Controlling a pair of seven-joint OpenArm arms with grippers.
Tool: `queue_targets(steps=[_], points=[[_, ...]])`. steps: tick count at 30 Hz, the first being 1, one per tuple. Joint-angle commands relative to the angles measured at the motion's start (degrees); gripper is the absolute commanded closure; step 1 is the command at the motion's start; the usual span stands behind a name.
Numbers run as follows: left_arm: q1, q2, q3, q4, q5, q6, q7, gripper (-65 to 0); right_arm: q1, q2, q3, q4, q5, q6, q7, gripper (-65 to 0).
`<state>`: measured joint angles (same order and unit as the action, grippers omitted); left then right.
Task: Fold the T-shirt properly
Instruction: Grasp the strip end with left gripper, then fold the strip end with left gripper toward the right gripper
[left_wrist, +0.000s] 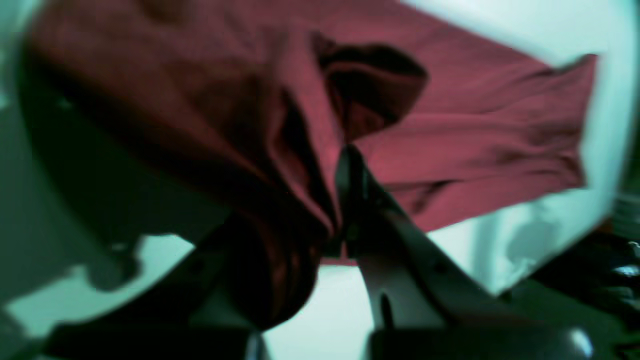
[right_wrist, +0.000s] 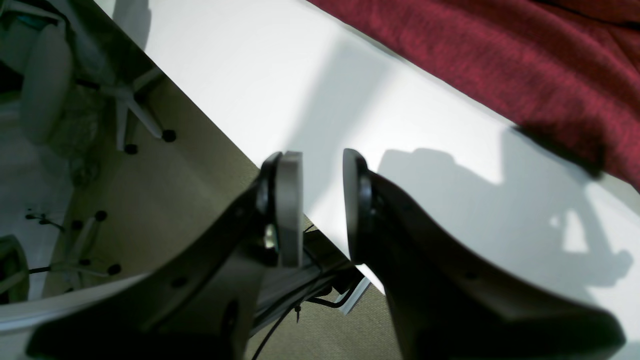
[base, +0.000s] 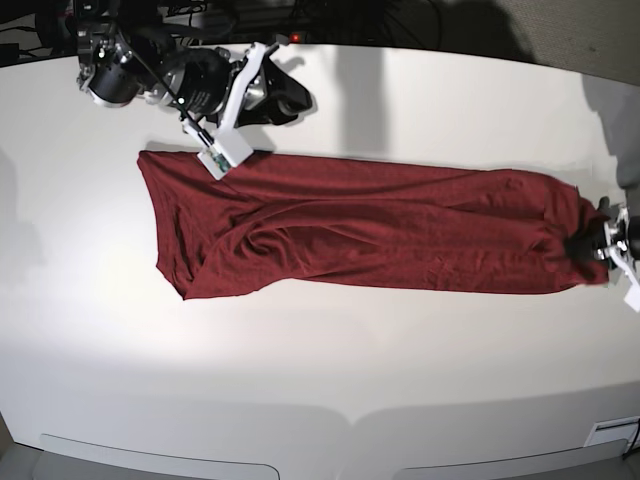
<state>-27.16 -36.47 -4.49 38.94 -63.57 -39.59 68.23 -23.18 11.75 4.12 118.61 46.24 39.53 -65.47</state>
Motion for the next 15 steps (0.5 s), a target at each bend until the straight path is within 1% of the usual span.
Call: queue_targets(steps=[1, 4, 8, 11, 15], points=[[-1.4, -1.5, -0.9, 1.6, -2.3, -0.4, 1.0, 0.0, 0.2, 0.3, 0.1, 1.2, 1.3, 0.5, 1.0, -14.7], [-1.4, -1.4, -1.2, 2.1, -5.5, -0.4, 3.2, 0.0, 0.3, 0.3, 0.1, 1.2, 1.3, 0.5, 1.2, -14.7], [-1.4, -0.3, -1.2, 2.1, -11.4, -0.4, 7.0, 0.0, 0.3, 0.3, 0.1, 1.2, -0.9, 0.5, 2.9, -14.7], [-1.2, 1.3, -1.2, 2.1, -14.6, -0.4, 8.5, 0.0, 0.3, 0.3, 0.1, 1.2, -1.5, 0.5, 3.6, -14.7], [-1.2, 4.6, -1.1, 2.1, -15.2, -0.4, 9.0, 0.0, 0.5, 0.2, 0.1, 1.2, -1.5, 0.5, 3.8, -14.7]])
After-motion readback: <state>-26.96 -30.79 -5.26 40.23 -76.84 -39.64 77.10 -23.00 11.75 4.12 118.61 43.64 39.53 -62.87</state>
